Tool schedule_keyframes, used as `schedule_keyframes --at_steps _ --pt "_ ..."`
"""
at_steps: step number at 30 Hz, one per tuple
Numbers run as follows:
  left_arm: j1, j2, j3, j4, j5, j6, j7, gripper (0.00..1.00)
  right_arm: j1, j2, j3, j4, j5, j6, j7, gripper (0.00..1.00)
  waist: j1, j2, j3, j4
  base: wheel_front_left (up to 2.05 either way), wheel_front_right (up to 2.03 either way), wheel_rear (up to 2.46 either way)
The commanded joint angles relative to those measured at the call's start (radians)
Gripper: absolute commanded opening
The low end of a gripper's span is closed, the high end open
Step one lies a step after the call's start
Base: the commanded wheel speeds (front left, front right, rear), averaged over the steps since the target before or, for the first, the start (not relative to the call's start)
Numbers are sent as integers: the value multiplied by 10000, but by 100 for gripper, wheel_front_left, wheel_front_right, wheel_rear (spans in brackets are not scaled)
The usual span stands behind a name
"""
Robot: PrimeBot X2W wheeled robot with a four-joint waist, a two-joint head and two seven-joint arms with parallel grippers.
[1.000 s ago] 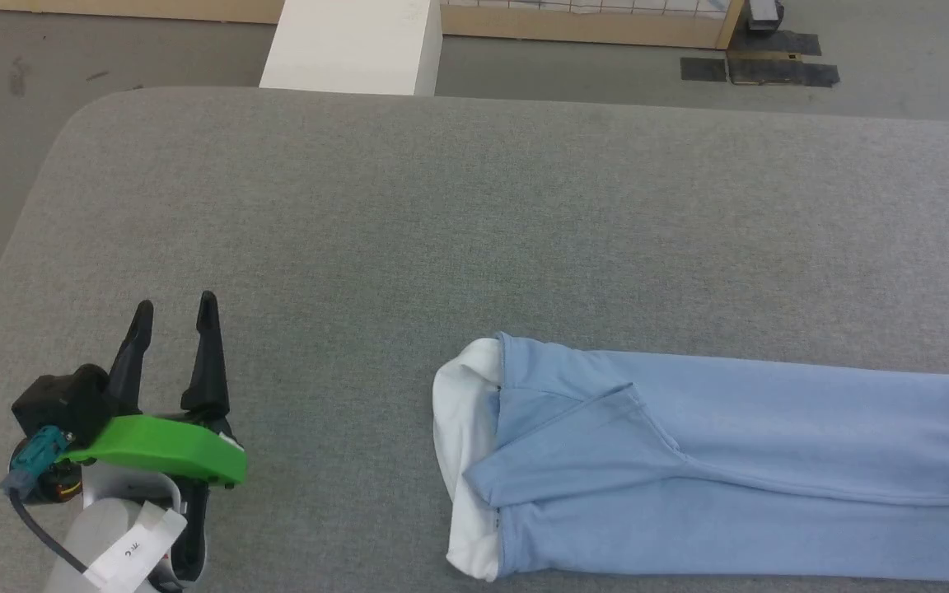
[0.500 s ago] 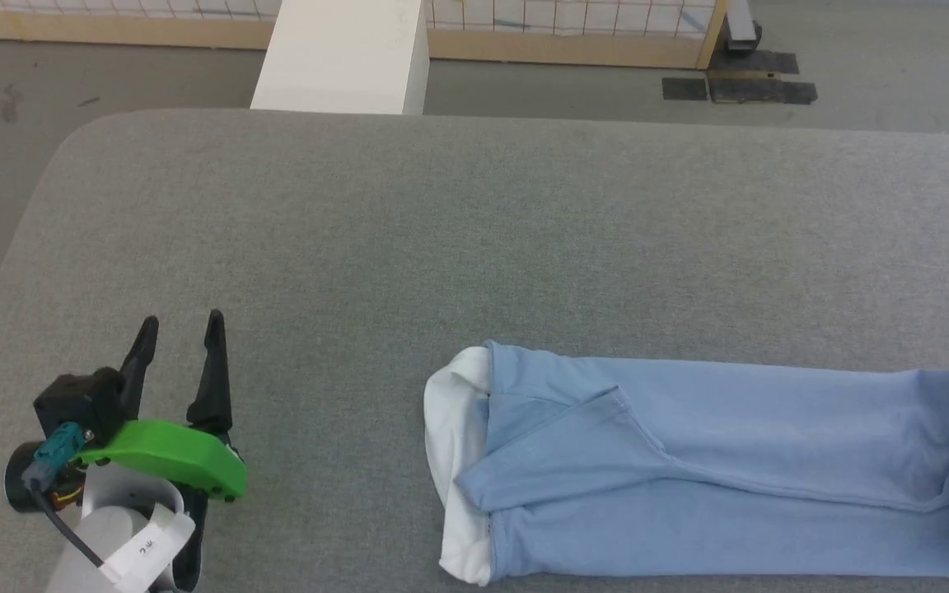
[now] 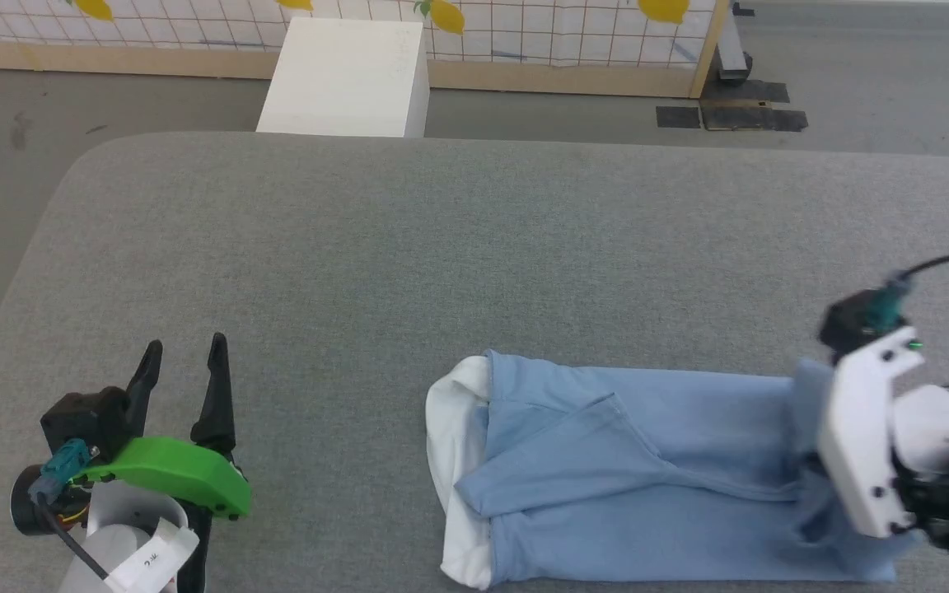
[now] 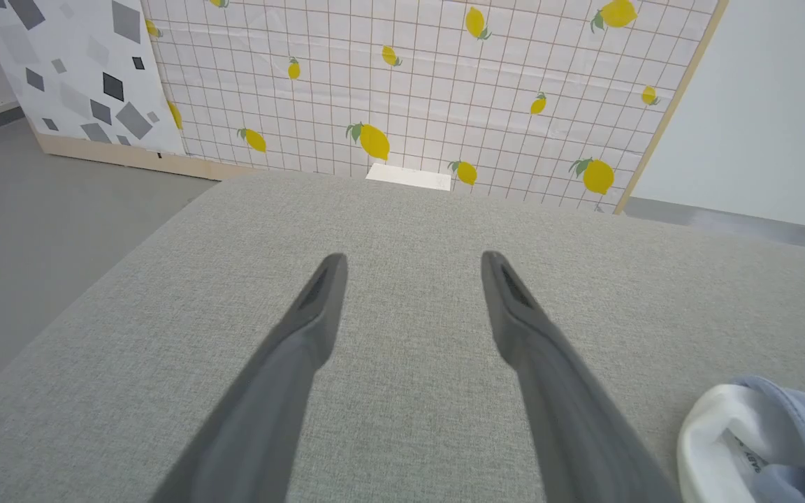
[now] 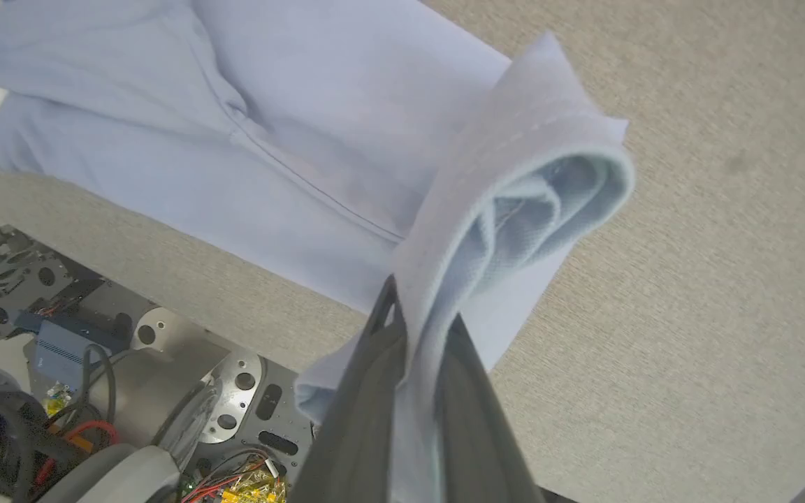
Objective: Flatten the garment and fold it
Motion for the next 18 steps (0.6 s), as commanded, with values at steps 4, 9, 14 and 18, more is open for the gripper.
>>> schedule_keyframes --at_steps 4,9,14,18 --pt "111 -59 -64 -23 -122 47 -4 100 -649 683 922 409 375 -15 -526 0 0 0 20 182 0 0 0" --pt "74 -111 -109 -26 -182 51 -64 100 -1217 1445 1850 1231 660 -15 -1468 0 0 0 119 387 0 0 0" --pt "-7 -199 -228 136 -272 18 -169 100 -1954 2692 3273 3276 504 -15 -3530 0 0 0 267 653 0 0 0" --pt "-98 -238 -309 217 -309 -33 -200 100 -2227 3057 3684 4352 379 -15 -4353 0 0 0 372 757 0 0 0"
